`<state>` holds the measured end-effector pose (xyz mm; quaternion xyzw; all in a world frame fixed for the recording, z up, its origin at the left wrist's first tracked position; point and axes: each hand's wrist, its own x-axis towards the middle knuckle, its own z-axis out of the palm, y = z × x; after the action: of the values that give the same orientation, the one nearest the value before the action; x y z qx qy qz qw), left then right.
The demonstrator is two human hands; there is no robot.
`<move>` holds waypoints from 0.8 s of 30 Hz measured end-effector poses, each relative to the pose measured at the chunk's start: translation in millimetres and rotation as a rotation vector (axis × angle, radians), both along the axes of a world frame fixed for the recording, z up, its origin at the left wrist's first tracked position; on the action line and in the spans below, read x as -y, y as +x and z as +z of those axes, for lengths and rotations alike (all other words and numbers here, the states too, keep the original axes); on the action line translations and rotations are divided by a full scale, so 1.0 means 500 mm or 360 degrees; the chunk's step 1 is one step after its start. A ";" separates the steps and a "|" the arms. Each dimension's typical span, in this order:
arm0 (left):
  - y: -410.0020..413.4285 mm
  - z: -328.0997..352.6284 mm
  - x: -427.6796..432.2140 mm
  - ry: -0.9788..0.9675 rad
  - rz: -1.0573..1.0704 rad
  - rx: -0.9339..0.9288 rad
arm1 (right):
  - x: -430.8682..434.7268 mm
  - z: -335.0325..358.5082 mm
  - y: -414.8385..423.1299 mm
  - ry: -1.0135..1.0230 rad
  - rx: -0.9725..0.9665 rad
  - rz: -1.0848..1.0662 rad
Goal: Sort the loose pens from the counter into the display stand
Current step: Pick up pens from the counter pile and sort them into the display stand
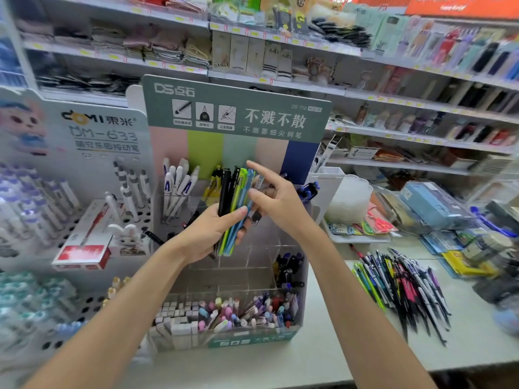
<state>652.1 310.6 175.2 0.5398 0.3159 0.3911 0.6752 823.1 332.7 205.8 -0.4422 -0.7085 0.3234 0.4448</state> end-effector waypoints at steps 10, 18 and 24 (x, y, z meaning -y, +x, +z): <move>-0.057 0.002 0.025 -0.0029 0.0133 0.0065 | 0.035 0.009 -0.063 0.0112 -0.0233 -0.0096; -0.064 0.005 0.020 0.0027 0.0490 0.0093 | 0.033 0.004 -0.086 -0.0041 -0.0428 -0.0215; -0.085 -0.009 0.001 -0.0011 0.0516 0.0053 | 0.002 0.050 -0.015 0.0187 -0.0466 -0.0519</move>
<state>609.9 310.3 170.8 0.4728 0.3891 0.5027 0.6101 815.6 331.8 230.7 -0.4725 -0.5733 0.2661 0.6143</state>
